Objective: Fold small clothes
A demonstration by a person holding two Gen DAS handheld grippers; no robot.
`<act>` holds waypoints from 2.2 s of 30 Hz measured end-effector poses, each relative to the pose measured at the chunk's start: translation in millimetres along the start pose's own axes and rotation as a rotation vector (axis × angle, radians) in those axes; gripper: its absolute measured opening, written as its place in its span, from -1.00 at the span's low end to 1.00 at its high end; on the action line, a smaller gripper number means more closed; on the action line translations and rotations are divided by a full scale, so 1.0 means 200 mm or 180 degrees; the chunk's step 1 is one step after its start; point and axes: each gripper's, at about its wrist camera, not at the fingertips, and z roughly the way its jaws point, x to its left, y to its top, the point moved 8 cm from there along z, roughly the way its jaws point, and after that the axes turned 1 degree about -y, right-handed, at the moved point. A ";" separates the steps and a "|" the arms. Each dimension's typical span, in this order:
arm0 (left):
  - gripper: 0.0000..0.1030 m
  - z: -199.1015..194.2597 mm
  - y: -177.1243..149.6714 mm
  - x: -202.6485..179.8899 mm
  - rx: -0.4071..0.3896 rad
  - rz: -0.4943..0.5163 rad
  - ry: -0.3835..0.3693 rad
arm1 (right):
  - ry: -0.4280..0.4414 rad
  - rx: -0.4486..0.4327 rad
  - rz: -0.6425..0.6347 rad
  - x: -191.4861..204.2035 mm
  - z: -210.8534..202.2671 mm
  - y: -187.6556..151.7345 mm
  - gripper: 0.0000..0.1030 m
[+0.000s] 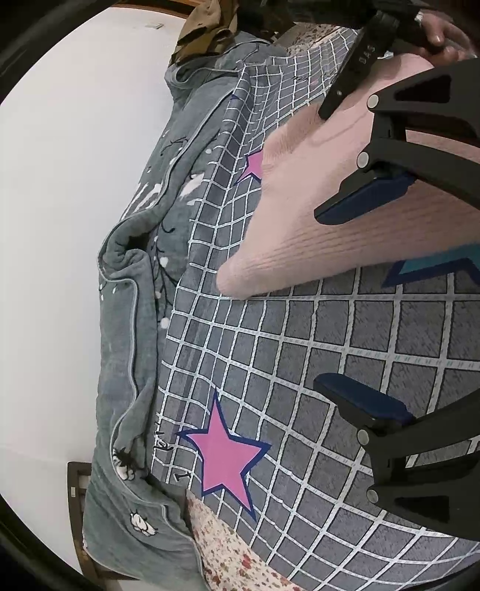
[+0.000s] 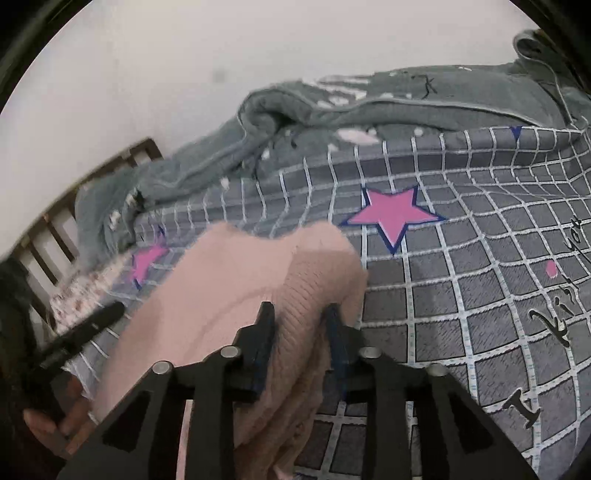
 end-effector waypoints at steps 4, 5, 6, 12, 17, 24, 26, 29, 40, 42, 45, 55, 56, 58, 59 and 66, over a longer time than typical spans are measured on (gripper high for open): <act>0.58 -0.01 -0.01 -0.02 -0.0005 0.0064 -0.0005 | -0.0143 -0.0083 -0.0028 0.01 -0.07 0.02 -0.57; 0.58 -0.01 -0.02 -0.02 -0.0006 0.0079 -0.0005 | -0.0191 -0.0150 -0.0079 0.03 -0.10 0.02 -0.51; 0.58 -0.01 -0.02 -0.03 -0.0005 0.0084 -0.0006 | -0.0222 -0.0219 -0.0134 0.04 -0.13 0.02 -0.35; 0.58 -0.03 -0.05 -0.06 0.0017 0.0056 -0.0110 | -0.0226 -0.0365 -0.0564 0.15 -0.22 -0.07 -0.16; 0.59 -0.05 -0.11 -0.12 0.0023 0.0187 -0.0095 | -0.0441 -0.0260 -0.0724 0.12 -0.15 -0.14 -0.09; 0.59 -0.08 -0.15 -0.15 -0.0008 0.0282 -0.0023 | -0.0335 -0.0206 -0.0539 0.07 -0.18 -0.15 -0.01; 0.59 -0.10 -0.16 -0.14 0.0009 0.0233 -0.0051 | -0.0361 -0.0223 -0.0574 0.09 -0.20 -0.15 -0.01; 0.59 -0.12 -0.17 -0.14 0.0017 0.0224 -0.0085 | -0.0386 -0.0278 -0.0634 0.11 -0.24 -0.15 -0.01; 0.59 -0.19 -0.29 -0.19 0.0094 0.0315 -0.0175 | -0.0420 -0.0235 -0.0548 0.06 -0.30 -0.22 -0.01; 0.59 -0.20 -0.31 -0.20 0.0116 0.0335 -0.0183 | -0.0422 -0.0245 -0.0530 0.07 -0.32 -0.23 -0.01; 0.59 -0.21 -0.33 -0.21 0.0119 0.0350 -0.0154 | -0.0416 -0.0268 -0.0511 0.07 -0.36 -0.25 -0.01; 0.58 -0.40 -0.33 -0.27 0.0151 0.0378 -0.0150 | -0.0416 -0.0118 -0.0315 0.11 -0.56 -0.32 0.05; 0.59 -0.43 -0.32 -0.28 0.0153 0.0373 -0.0135 | -0.0441 -0.0097 -0.0322 0.11 -0.58 -0.32 0.07; 0.63 -0.49 -0.31 -0.30 0.0161 0.0351 -0.0116 | -0.0496 -0.0070 -0.0336 0.13 -0.64 -0.32 0.14; 0.66 -0.52 -0.30 -0.31 0.0165 0.0346 -0.0104 | -0.0522 -0.0076 -0.0338 0.14 -0.68 -0.31 0.15; 0.88 -0.79 -0.23 -0.38 -0.0006 0.0397 0.0061 | -0.0537 -0.0189 -0.0279 0.17 -0.96 -0.27 0.38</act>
